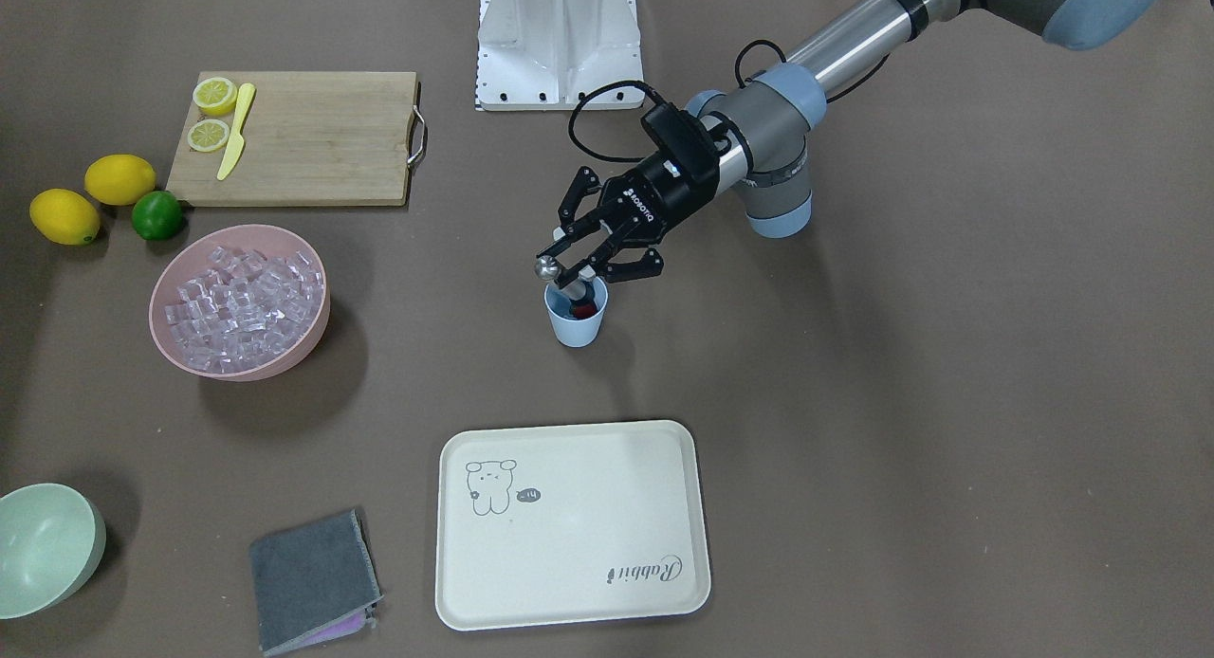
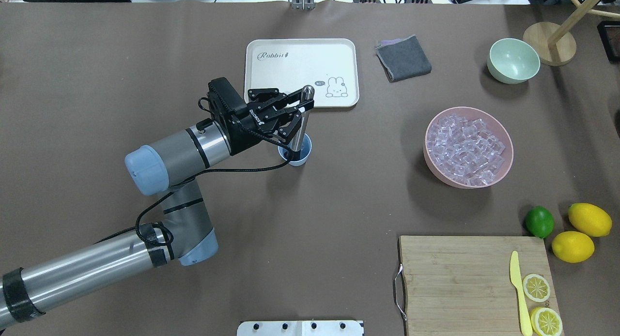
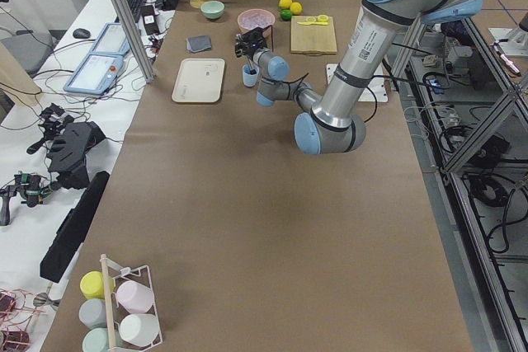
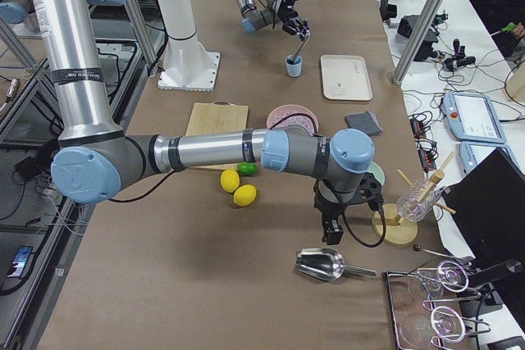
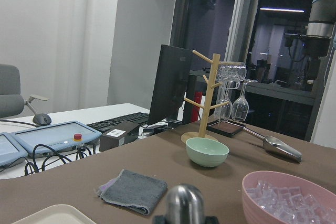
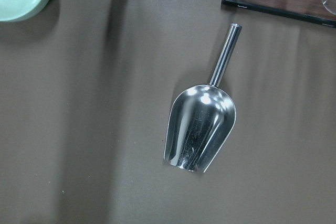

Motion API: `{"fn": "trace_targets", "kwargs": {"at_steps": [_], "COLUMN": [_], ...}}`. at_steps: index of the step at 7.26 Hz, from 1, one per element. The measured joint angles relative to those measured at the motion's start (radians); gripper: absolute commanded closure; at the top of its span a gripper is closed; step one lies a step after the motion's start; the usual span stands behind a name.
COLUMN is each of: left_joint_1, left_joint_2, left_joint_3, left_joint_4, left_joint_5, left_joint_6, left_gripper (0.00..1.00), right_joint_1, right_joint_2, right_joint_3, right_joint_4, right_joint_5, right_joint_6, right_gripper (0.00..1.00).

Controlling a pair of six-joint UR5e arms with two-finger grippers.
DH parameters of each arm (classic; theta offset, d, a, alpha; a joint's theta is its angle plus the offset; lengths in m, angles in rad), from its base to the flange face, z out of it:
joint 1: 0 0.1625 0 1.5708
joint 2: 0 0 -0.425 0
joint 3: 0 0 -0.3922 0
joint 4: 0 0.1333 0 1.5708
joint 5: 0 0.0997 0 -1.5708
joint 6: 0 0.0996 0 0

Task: Mash ice and strawberries in cup
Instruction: 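Keep pressing the rod into the ice and strawberry with the left gripper, then lift the metal rod out of the light-blue cup with the left gripper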

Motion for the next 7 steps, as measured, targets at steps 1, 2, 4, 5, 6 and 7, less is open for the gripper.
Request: {"fn": "trace_targets", "kwargs": {"at_steps": [1,2,4,5,6,7], "left_joint_1": [-0.014,-0.032,-0.050,-0.049,-0.041,-0.033], "left_joint_2": [-0.019,-0.035,-0.043,-0.036,-0.028,-0.023], "left_joint_3": [-0.003,-0.005,-0.001,0.003,0.006,0.005], "left_joint_4": [0.003,0.005,0.007,0.007,0.007,0.006], "left_joint_5": [-0.002,-0.005,-0.007,-0.007,-0.005,-0.005], "left_joint_6": [-0.001,-0.002,-0.003,-0.002,-0.001,-0.002], "left_gripper": [0.81,0.81,0.81,0.81,0.81,0.81], "right_joint_1": [0.000,0.000,0.003,0.005,0.007,0.009], "right_joint_2": [0.000,-0.001,-0.001,-0.002,-0.002,-0.005], "right_joint_3": [0.000,0.001,0.002,0.003,0.003,0.003], "right_joint_4": [0.000,-0.001,-0.001,-0.001,-0.001,0.000], "right_joint_5": [0.000,0.001,0.001,0.001,0.000,0.000], "right_joint_6": [-0.001,-0.001,-0.002,-0.002,-0.003,-0.006], "right_gripper": [0.01,0.01,0.01,0.01,0.01,0.01]}}
